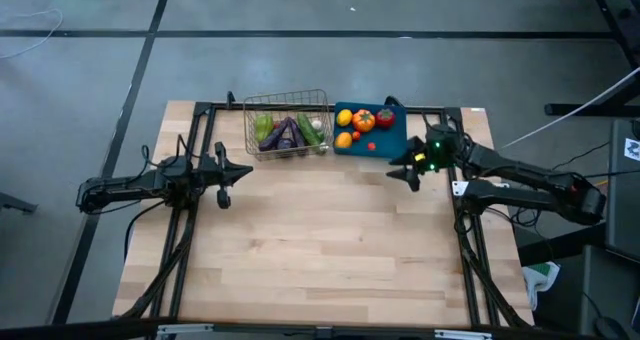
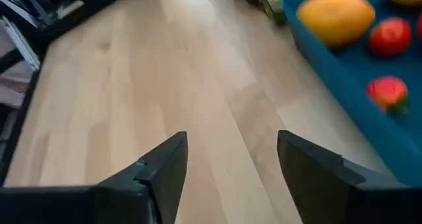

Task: Sort produce into baskets
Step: Return to Home Position

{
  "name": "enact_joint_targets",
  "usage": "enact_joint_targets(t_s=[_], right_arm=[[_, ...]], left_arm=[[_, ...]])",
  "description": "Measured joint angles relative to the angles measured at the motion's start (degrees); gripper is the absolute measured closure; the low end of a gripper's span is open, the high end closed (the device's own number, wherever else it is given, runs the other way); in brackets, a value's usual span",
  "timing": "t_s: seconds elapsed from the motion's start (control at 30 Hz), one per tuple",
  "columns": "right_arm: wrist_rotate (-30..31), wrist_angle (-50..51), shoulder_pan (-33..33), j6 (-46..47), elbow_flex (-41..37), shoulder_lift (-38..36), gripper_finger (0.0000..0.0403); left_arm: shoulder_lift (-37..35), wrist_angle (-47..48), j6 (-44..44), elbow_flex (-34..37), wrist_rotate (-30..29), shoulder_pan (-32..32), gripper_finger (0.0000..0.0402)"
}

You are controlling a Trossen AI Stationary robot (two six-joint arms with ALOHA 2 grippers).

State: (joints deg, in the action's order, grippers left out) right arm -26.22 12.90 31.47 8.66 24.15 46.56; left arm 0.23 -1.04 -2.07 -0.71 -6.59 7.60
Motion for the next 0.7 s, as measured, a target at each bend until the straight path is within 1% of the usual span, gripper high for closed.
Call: enact_joint_targets(t_s=[0.13,0.3,0.47,0.53,0.63,0.7], right_arm=[[1.7,-0.5,0.0,-1.1,-3.2,-3.4,0.0215],[1.7,-3.4,0.0,-1.6,-6.5,-8.1,0.0300],[1.7,-4.0,0.0,-1.6,-9.0,-12.7,0.0386],[1.7,-5.1,0.0,-1.6,-10.0,-14.3,0.0396],[2.1,-7.3,0.0,-1.6,-11.8,-16.4,0.0384],[3.6,-8.0,0.0,-1.5,-12.7,-17.8,0.0382]], left_arm=[[0.0,0.0,0.4,0.0,0.0,0.0,0.0394],[0.0,0.0,-0.1,0.0,0.0,0.0,0.0392],[0.0,0.0,-1.3,0.0,0.0,0.0,0.0399],[0.0,0.0,-1.3,0.0,0.0,0.0,0.0399],[0.0,0.0,-1.3,0.0,0.0,0.0,0.0396],[0.0,0.0,-1.3,0.0,0.0,0.0,0.0393]])
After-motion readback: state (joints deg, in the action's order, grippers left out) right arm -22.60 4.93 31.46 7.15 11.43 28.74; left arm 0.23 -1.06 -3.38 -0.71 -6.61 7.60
